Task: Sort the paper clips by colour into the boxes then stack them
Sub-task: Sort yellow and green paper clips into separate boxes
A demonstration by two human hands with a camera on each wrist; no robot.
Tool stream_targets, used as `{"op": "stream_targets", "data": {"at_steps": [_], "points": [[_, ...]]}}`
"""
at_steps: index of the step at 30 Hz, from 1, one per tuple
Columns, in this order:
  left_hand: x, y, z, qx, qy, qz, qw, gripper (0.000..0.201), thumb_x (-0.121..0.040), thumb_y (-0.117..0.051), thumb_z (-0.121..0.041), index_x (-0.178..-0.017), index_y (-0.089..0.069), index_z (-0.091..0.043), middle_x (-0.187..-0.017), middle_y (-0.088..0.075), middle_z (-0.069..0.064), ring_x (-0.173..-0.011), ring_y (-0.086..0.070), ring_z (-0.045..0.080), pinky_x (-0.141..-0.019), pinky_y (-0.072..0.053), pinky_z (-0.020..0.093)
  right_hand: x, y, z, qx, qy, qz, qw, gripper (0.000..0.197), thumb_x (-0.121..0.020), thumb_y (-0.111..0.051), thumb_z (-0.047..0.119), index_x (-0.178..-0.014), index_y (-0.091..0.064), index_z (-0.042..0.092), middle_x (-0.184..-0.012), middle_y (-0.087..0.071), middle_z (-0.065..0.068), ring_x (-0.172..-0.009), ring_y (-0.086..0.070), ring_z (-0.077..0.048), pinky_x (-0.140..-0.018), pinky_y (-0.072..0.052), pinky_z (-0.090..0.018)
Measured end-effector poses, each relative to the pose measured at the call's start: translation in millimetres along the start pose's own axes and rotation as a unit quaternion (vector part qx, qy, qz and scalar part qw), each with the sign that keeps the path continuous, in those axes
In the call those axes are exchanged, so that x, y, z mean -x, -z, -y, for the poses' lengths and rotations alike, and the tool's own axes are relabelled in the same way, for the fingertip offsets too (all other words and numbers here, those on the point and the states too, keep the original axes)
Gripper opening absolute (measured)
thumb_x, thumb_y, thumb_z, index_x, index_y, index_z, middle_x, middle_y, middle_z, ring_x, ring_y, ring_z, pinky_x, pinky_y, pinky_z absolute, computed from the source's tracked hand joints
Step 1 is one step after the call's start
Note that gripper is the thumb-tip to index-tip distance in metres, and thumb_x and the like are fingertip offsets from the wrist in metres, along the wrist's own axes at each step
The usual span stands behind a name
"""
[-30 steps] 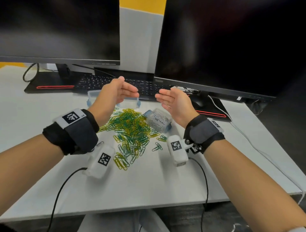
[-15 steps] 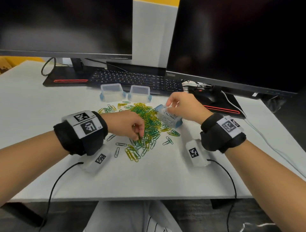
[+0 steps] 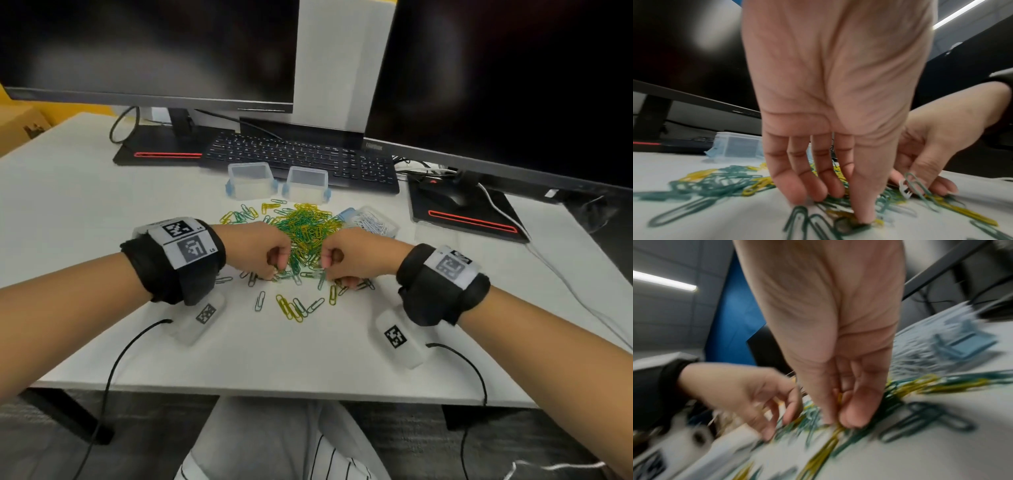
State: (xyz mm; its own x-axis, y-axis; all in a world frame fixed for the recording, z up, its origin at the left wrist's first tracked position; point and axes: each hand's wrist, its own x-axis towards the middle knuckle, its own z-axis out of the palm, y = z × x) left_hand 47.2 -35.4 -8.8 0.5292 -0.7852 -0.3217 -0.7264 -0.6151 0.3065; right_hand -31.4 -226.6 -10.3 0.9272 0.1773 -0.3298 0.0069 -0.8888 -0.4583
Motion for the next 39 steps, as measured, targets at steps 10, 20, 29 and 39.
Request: {"op": "stream_targets", "data": {"at_steps": [10,20,29,39], "points": [[4.9,-8.0,3.1,-0.002,-0.011,-0.029,1.000,0.024,-0.079,-0.074,-0.034,-0.097,-0.065,-0.022,-0.090,-0.058,-0.008,-0.079,-0.051,0.006,-0.065,-0.040,0.018,4.7,15.7,7.1,0.137,0.028,-0.064,0.988,0.017,-0.089,-0.059,0.009,-0.100,-0.068,0.018,-0.087,-0.060,0.007,-0.083,-0.058,-0.013,-0.070,-0.043,-0.018],[-2.6,-10.4,1.7,0.006,0.003,-0.057,0.998,0.009,-0.081,-0.072,-0.019,-0.087,-0.067,-0.016,-0.077,-0.063,-0.009,-0.071,-0.057,0.007,-0.063,-0.043,0.015,-20.0,-3.2,15.0,0.186,0.079,-0.033,0.979,0.007,-0.088,-0.063,0.015,-0.082,-0.059,0.018,-0.074,-0.054,0.008,-0.072,-0.050,-0.011,-0.059,-0.037,-0.015],[-1.6,4.9,11.9,0.139,0.011,-0.111,0.984,0.018,-0.087,-0.063,-0.011,-0.099,-0.070,-0.022,-0.086,-0.069,-0.005,-0.076,-0.061,0.005,-0.073,-0.047,0.017,-8.3,18.0,-0.7,-0.276,-0.002,-0.009,0.961,0.015,-0.097,-0.053,0.007,-0.107,-0.064,0.004,-0.077,-0.068,-0.008,-0.060,-0.061,-0.012,-0.057,-0.053,-0.020],[11.6,20.9,16.1,0.603,0.134,-0.044,0.785,0.018,-0.076,-0.029,-0.004,-0.065,-0.041,-0.013,-0.062,-0.033,0.003,-0.049,-0.025,0.013,-0.046,-0.021,0.022,-24.2,-11.7,26.0,0.013,-0.038,-0.040,0.998,0.037,-0.080,-0.073,0.041,-0.079,-0.070,0.004,-0.069,-0.058,-0.003,-0.063,-0.050,-0.015,-0.061,-0.043,-0.029]]}}
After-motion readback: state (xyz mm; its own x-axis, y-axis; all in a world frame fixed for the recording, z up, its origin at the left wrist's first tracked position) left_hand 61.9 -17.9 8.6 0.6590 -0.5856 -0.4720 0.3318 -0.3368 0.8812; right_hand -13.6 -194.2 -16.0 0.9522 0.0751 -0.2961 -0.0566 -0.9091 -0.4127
